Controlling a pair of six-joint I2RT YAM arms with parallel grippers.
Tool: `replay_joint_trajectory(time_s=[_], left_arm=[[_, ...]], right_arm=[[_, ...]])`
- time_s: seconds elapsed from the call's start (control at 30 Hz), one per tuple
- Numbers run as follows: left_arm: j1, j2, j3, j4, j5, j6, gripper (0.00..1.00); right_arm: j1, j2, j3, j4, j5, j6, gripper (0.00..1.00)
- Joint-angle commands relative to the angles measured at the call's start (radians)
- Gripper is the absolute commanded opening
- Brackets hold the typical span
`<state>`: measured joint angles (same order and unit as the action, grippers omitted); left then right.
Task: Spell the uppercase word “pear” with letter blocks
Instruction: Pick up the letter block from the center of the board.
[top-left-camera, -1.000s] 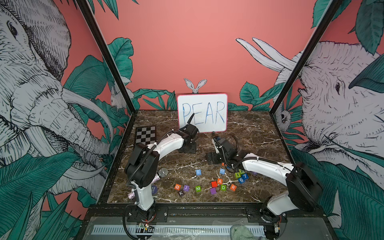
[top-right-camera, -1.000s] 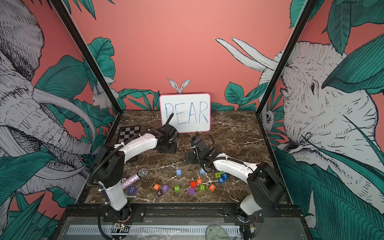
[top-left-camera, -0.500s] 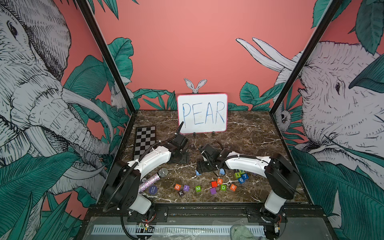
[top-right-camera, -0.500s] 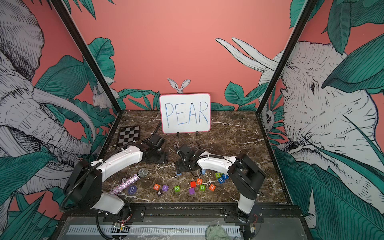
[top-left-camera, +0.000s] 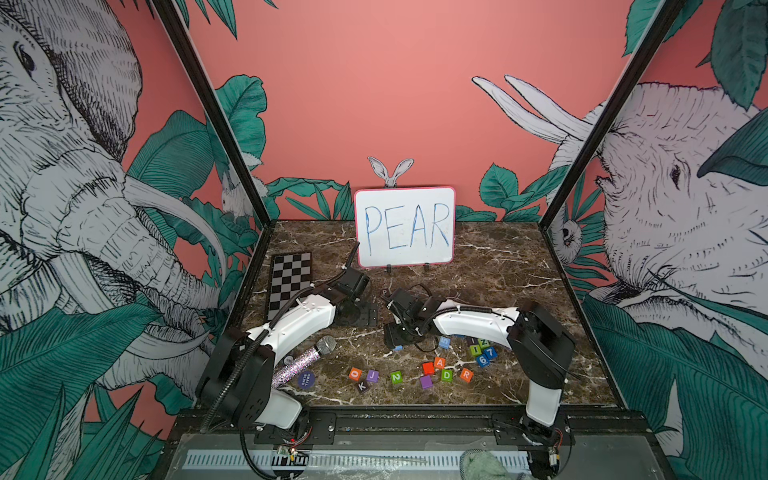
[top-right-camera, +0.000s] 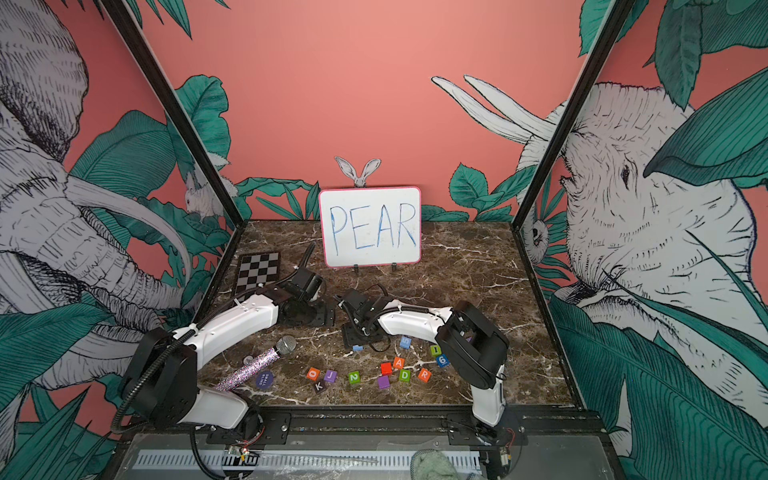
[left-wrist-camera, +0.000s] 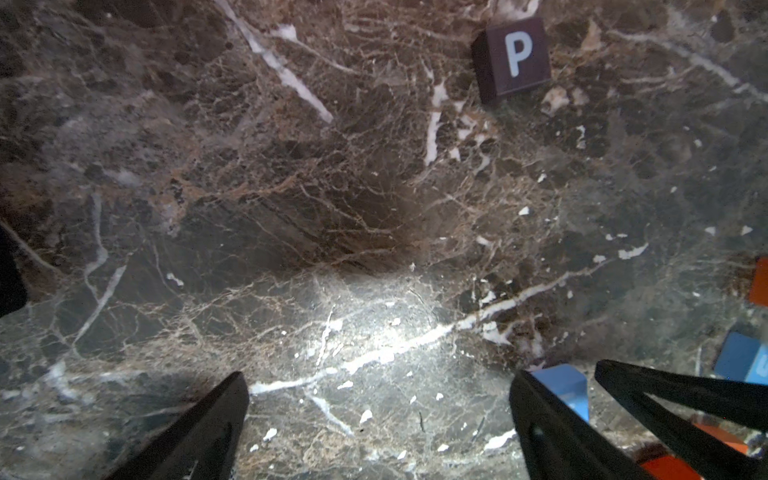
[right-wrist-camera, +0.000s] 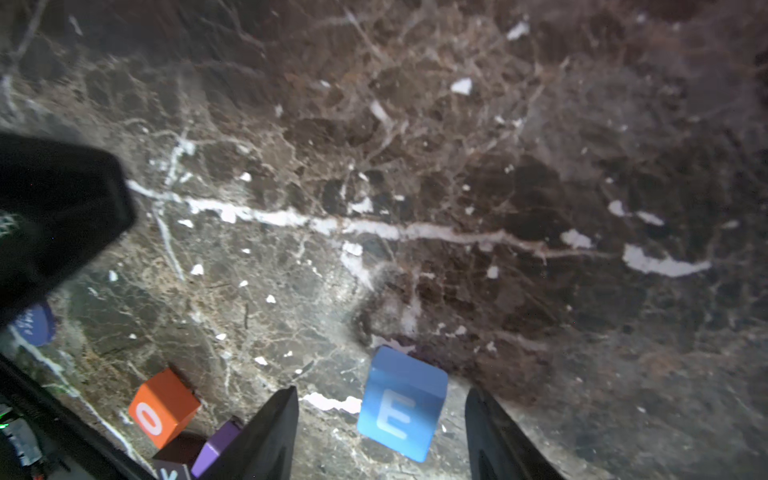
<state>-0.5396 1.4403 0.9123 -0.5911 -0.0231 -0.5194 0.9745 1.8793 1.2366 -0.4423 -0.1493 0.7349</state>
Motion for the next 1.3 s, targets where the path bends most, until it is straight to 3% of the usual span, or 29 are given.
replay_joint_trajectory(time_s=[0.0, 0.67, 1.27], left_arm=[[0.01, -0.019, -0.015, 0.01, 0.001, 0.007, 0.99], [0.026, -0.02, -0.019, 0.022, 0.015, 0.023, 0.99], [0.032, -0.012, -0.019, 0.033, 0.023, 0.028, 0.99]], right_arm=[[0.007, 0.012, 0.022, -0.052, 0.025, 0.024, 0.63], [0.011, 0.06, 0.064, -0.128, 0.057, 0.017, 0.43], [0.012, 0.087, 0.069, -0.138, 0.066, 0.017, 0.37]])
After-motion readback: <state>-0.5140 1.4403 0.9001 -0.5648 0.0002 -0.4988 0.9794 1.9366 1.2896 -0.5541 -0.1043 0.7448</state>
